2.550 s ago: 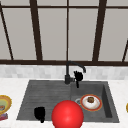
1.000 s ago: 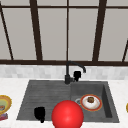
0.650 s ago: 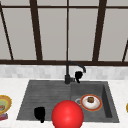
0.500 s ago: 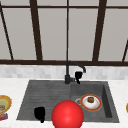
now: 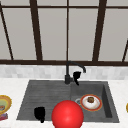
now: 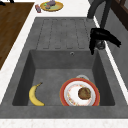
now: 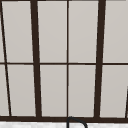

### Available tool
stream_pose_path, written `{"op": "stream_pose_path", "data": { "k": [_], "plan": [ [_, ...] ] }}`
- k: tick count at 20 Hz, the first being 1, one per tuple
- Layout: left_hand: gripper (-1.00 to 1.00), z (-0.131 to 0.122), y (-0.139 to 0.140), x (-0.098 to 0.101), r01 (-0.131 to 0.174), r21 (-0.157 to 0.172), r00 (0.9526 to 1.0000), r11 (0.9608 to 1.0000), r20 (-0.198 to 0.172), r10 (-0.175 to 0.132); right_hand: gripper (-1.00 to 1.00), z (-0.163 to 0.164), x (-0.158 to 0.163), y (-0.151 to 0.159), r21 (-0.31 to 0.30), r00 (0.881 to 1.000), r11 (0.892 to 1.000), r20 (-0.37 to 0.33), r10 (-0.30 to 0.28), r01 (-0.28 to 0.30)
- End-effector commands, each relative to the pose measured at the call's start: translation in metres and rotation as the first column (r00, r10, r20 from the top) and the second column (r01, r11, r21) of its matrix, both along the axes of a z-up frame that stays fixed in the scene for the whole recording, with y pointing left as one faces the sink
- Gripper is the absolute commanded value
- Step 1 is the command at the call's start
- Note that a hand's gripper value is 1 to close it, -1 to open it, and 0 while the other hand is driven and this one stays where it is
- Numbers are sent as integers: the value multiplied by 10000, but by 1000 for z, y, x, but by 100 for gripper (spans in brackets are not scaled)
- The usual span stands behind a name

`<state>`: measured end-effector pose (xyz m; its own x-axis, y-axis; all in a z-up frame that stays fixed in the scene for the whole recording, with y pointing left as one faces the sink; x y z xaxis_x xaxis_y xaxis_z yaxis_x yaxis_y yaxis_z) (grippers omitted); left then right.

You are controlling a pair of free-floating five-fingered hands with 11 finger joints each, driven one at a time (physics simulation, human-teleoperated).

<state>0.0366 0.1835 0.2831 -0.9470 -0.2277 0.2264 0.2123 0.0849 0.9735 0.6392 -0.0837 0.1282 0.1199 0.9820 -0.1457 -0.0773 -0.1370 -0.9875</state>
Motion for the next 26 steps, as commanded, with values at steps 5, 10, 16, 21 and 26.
{"op": "stream_pose_path", "data": {
  "k": [5, 10, 16, 21, 26],
  "plan": [
    [0, 0, 0, 0, 0, 0, 10000, 10000, 0, 0, -100, -17, 22, 14, -1018, 9996, 9948, -270, 3, -30],
    [0, 0, 0, 0, 0, 0, 10000, 10000, 0, 0, -100, 34, -11, 12, -559, 9988, 9972, -19, 486, -486],
    [0, 0, 0, 0, 0, 0, 10000, 10000, 0, 0, -100, 46, -11, 37, -465, 9911, 9969, -1201, 575, -634],
    [0, 0, 0, 0, 0, 0, 10000, 10000, 0, 0, -100, 22, 19, 51, -1598, 9980, 9870, -629, 41, -141],
    [0, 0, 0, 0, 0, 0, 10000, 10000, 0, 0, -100, -3, 14, 59, -2162, 9979, 9744, 307, -570, 623]
  ]
}}
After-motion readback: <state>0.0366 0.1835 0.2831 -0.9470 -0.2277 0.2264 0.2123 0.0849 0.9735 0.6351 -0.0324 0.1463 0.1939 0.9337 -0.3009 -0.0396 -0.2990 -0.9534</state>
